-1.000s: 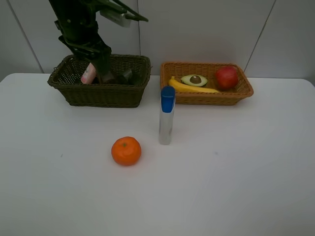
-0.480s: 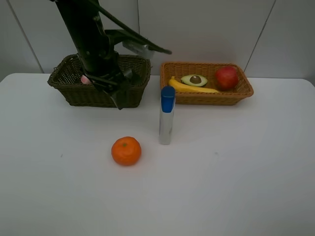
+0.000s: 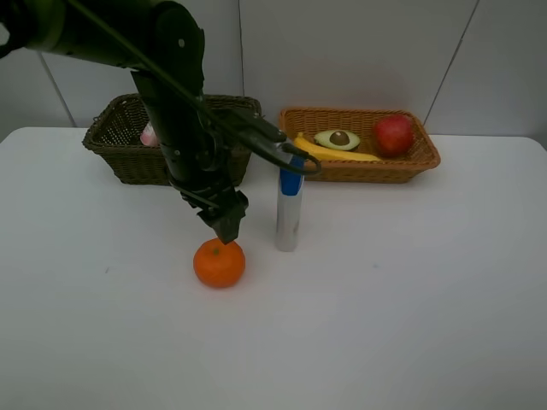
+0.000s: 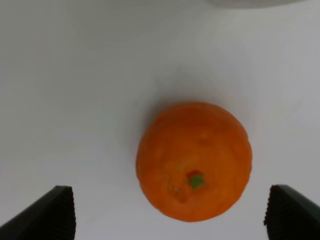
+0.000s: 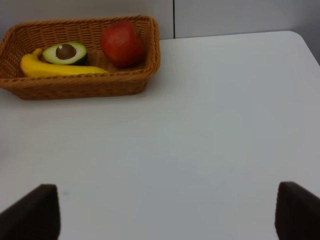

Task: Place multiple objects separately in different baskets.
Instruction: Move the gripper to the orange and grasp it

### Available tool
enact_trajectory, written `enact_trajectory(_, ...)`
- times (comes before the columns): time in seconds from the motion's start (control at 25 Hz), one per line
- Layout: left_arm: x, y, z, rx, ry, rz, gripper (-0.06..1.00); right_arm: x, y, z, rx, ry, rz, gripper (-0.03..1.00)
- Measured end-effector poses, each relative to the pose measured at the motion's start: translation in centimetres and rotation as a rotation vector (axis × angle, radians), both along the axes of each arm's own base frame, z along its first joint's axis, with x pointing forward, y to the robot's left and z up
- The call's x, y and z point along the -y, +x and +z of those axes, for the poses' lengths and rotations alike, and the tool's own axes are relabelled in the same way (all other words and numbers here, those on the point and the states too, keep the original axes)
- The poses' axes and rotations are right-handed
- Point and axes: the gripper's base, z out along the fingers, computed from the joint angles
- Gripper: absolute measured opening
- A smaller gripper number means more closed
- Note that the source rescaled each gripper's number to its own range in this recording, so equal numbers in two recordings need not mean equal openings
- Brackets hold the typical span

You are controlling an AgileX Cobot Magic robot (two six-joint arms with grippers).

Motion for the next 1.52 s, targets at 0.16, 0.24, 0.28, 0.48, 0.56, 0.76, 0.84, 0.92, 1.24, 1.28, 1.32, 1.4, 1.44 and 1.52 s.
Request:
enact_trajectory(0.16, 0.4, -1.0, -0.8, -0.015, 0.013, -0.026, 1.00, 0.0, 0.0, 0.0, 0.000, 0.001, 0.001, 0.85)
enact_trajectory(0.24, 0.5, -1.2, -1.3, -0.014, 0.017, -0.034, 1.00, 0.0, 0.0, 0.0, 0.000, 0.001, 0.001, 0.85)
enact_trajectory(0.28, 0.6, -1.3, -1.6, -0.014, 0.021, -0.042, 1.00, 0.0, 0.0, 0.0, 0.000, 0.001, 0.001, 0.85)
enact_trajectory(0.48, 1.4, -1.7, -2.9, -0.013, 0.036, -0.080, 1.00, 0.0, 0.0, 0.0, 0.000, 0.001, 0.001, 0.85)
enact_trajectory(0.56, 1.5, -1.5, -3.4, -0.005, 0.050, -0.094, 1.00, 0.0, 0.0, 0.0, 0.000, 0.001, 0.001, 0.85)
enact_trajectory(0.76, 1.4, -1.3, -3.9, 0.013, 0.070, -0.114, 1.00, 0.0, 0.0, 0.0, 0.000, 0.001, 0.001, 0.85)
enact_trajectory(0.84, 1.4, -1.2, -3.9, 0.027, 0.074, -0.122, 1.00, 0.0, 0.0, 0.0, 0.000, 0.001, 0.001, 0.85)
enact_trajectory(0.92, 1.5, -1.1, -3.9, 0.039, 0.070, -0.124, 1.00, 0.0, 0.0, 0.0, 0.000, 0.001, 0.001, 0.85)
enact_trajectory(1.24, 1.8, -1.3, -5.6, 0.005, 0.098, -0.138, 1.00, 0.0, 0.0, 0.0, 0.000, 0.001, 0.001, 0.85)
enact_trajectory(1.28, 1.8, -1.3, -5.8, 0.001, 0.101, -0.138, 1.00, 0.0, 0.0, 0.0, 0.000, 0.001, 0.001, 0.85)
enact_trajectory(1.32, 1.8, -1.3, -5.9, -0.002, 0.103, -0.138, 1.00, 0.0, 0.0, 0.0, 0.000, 0.000, 0.000, 0.85)
enact_trajectory(1.4, 1.8, -1.3, -6.4, -0.013, 0.112, -0.139, 1.00, 0.0, 0.0, 0.0, 0.000, 0.000, 0.000, 0.85)
enact_trajectory(1.44, 1.8, -1.3, -6.7, -0.018, 0.115, -0.139, 1.00, 0.0, 0.0, 0.0, 0.000, 0.000, 0.000, 0.85)
enact_trajectory(1.52, 1.7, -1.3, -6.9, -0.023, 0.119, -0.139, 1.00, 0.0, 0.0, 0.0, 0.000, 0.000, 0.000, 0.85)
